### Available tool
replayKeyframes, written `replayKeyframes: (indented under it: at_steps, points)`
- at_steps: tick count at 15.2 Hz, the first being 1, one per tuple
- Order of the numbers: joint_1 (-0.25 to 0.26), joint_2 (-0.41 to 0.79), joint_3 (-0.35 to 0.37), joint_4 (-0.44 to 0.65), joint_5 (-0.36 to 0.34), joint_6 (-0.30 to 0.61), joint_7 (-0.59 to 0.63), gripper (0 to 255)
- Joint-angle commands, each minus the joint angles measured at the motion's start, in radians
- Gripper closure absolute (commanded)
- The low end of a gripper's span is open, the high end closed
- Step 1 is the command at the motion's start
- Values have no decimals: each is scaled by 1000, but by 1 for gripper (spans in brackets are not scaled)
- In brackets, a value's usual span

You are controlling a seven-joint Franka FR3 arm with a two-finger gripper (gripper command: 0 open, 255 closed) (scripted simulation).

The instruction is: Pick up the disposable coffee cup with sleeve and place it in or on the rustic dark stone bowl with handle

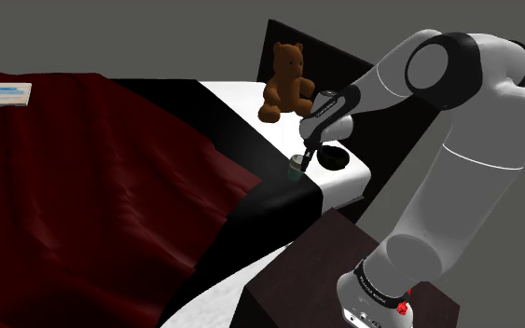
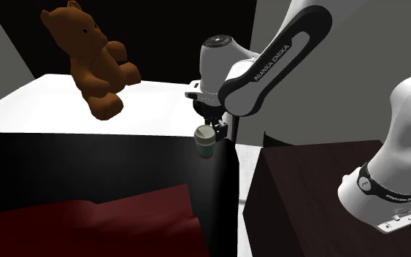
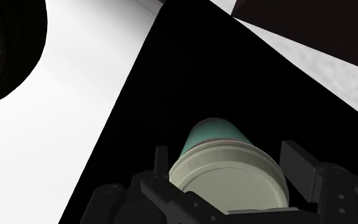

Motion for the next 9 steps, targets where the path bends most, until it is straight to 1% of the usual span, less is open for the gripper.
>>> replayKeyframes:
  at_steps: [1,5,9]
  points:
    - [0,1,0,0,0,0,0,255]
    - [0,1,0,0,0,0,0,255]
    - [9,-50,-10,4,-25,-53,13,255]
